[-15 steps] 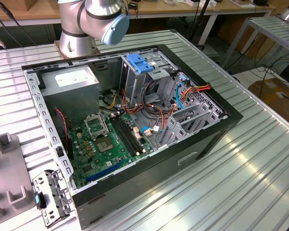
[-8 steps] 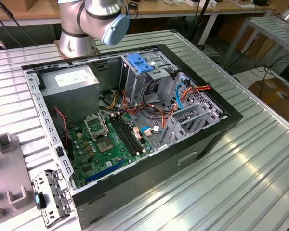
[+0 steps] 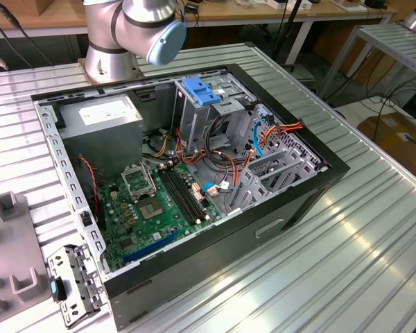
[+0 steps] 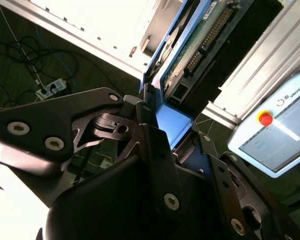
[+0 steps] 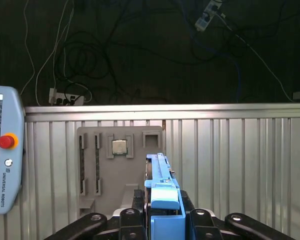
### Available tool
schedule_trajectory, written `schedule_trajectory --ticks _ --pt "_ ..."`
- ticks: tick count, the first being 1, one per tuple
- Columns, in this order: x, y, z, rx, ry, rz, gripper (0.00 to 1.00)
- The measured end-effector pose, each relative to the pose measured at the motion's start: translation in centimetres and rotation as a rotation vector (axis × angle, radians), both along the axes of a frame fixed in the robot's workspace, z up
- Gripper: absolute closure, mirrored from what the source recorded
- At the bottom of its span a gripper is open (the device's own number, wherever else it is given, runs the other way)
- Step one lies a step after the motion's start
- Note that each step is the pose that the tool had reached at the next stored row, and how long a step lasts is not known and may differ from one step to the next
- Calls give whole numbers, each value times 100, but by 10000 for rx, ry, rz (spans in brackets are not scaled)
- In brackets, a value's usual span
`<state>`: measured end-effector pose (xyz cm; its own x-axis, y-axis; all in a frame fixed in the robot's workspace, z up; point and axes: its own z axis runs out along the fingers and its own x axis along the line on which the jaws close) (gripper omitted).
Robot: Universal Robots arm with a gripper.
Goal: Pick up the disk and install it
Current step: 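Pick up the disk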
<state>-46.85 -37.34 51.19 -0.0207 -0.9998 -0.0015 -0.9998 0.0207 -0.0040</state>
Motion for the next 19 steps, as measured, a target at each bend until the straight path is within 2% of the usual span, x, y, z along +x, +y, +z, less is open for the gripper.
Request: schedule_trajectory --ticks 19 --pt "181 0 0 0 -1 0 63"
